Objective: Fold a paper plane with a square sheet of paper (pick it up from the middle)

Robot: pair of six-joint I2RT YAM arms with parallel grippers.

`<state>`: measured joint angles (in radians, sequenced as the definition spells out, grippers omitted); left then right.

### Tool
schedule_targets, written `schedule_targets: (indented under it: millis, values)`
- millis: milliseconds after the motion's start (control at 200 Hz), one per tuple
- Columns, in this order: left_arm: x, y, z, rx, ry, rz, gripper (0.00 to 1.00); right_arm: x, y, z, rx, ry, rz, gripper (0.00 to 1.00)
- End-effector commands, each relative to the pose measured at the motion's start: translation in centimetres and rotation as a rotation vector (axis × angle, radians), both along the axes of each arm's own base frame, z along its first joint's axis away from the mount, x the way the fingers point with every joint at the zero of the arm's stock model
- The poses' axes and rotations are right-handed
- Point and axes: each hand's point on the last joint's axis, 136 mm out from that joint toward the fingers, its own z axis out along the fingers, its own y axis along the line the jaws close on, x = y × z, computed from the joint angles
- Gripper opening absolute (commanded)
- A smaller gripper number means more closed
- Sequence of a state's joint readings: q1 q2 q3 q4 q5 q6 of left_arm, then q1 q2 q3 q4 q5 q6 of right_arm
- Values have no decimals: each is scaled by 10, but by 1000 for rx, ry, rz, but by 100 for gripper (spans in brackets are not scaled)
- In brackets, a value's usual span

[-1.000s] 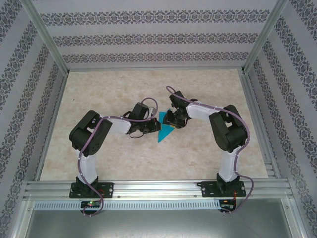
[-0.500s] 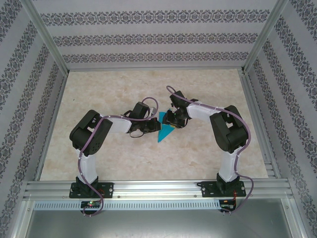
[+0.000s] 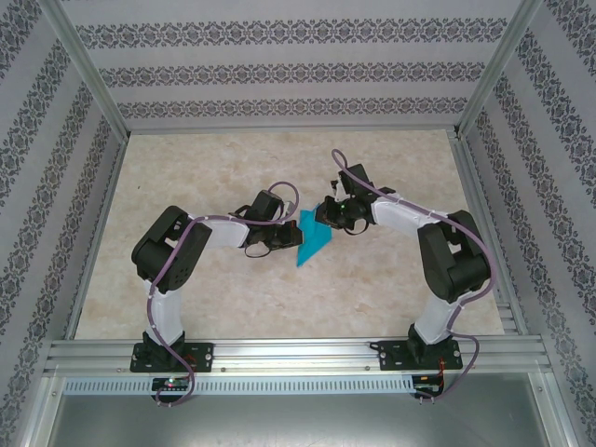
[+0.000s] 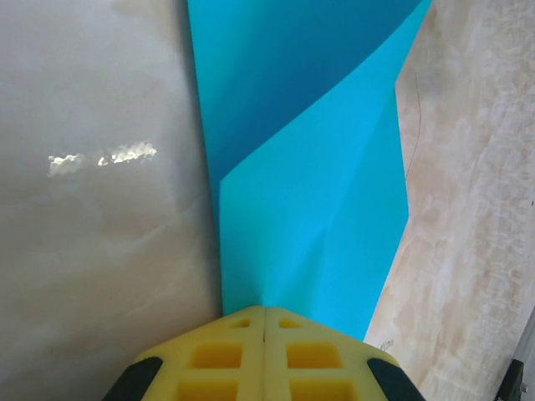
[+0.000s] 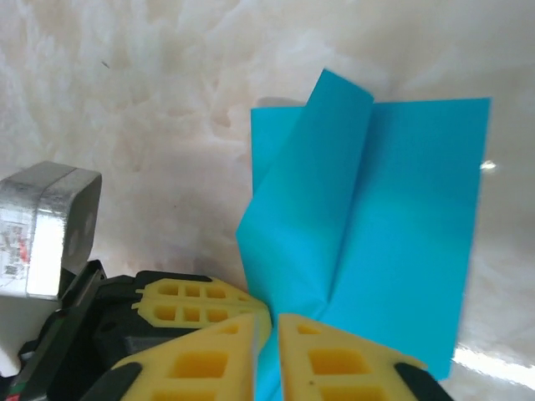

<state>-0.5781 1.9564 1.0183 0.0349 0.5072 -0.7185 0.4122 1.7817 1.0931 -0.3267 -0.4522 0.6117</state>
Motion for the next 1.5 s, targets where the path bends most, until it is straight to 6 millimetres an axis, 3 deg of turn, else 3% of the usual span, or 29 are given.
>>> schedule_targets:
  millis: [0,370,694,829,969,1124,1259,1494]
  values:
    - [-18,25,-42,157,97,21,6,-3,21,-9,99,6,74,10]
    - [-19,24,-42,166,104,14,6,-4,26,-42,84,67,99,8]
    - [-20,19,-38,157,103,-2,6,-7,1,-76,-34,129,40,8]
    - [-16,11,-20,113,76,-23,7,-14,-5,-86,-62,161,30,8]
    - [-1,-3,22,34,-18,-31,10,-22,-10,-94,-87,191,29,8]
    - [13,0,58,5,-131,21,11,-26,-15,-102,-114,213,24,7]
    - [8,-3,60,-25,-128,8,11,-27,-16,-105,-127,220,25,7]
    - [-5,-21,45,-38,-60,-62,11,-27,-15,-105,-131,221,30,7]
